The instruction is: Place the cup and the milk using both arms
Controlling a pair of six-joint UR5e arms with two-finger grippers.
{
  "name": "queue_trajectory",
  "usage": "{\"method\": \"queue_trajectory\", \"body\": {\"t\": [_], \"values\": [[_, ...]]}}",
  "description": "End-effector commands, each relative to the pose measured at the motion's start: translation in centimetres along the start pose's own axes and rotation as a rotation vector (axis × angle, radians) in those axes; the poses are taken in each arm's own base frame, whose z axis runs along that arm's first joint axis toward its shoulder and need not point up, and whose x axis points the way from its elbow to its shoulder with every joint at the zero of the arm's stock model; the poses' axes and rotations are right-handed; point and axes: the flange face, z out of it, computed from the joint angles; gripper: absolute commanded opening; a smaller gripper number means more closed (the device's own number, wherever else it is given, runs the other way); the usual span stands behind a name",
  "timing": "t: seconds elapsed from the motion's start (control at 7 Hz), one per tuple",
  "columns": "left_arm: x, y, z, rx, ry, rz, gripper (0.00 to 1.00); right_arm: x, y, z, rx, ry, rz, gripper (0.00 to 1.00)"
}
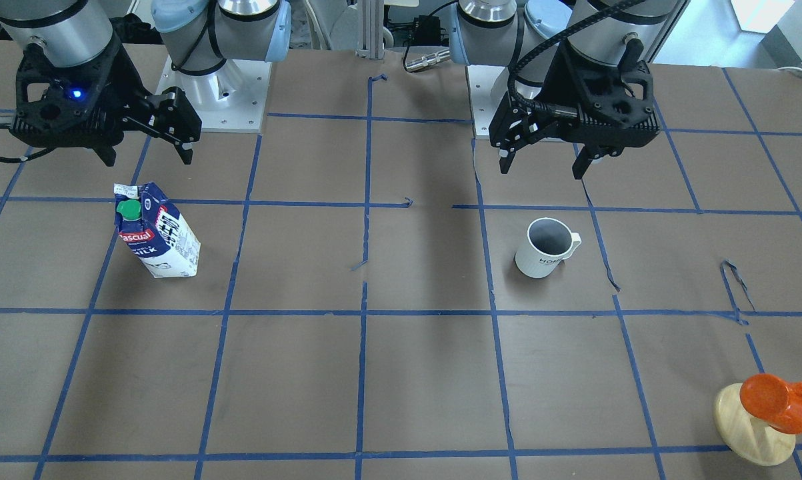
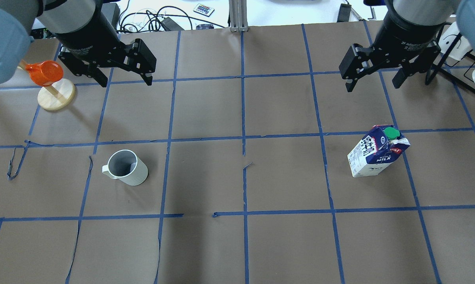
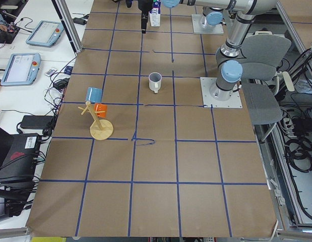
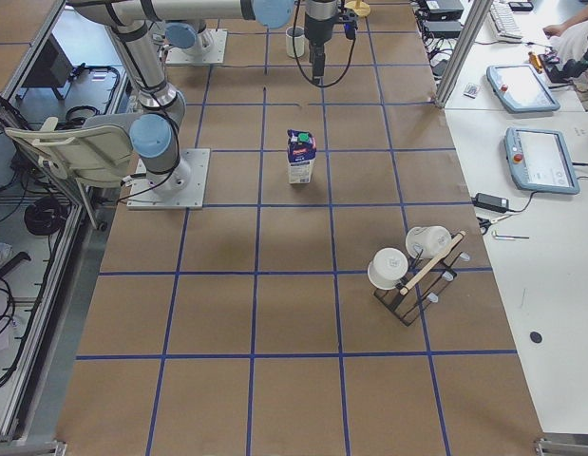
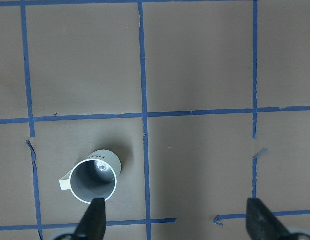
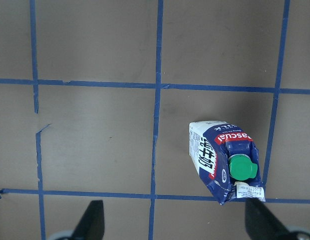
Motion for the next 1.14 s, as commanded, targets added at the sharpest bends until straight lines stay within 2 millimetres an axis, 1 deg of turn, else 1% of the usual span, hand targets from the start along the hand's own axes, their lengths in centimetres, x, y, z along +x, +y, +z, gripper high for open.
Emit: {"method": "queue_trajectory", "body": {"t": [0.0,0.29,0.43,0.71,1.0], "values": [[0.00,-0.03,0.06,-0.001,0.001,0.000,1.00,0.08,0.06,0.01,-0.003,0.008,0.005,1.00],[0.09,0.03,-0.09,0.002,0.001,0.002,1.00,0.03,0.50,-0.44,-0.005,0.008,0.005,1.00],[0.00,0.06,-0.17,0.003,-0.001,0.000,1.00,0.04,0.47,-0.22,-0.009,0.007,0.005,1.00],[0.01,0.06,-0.18,0.003,0.001,0.000,1.00,-0.14,0.56,-0.56,-0.003,-0.009,0.003,1.00],[0.01,0.07,-0.10,0.002,0.001,0.000,1.00,-0.03,0.58,-0.48,-0.006,0.002,0.003,1.00]]}}
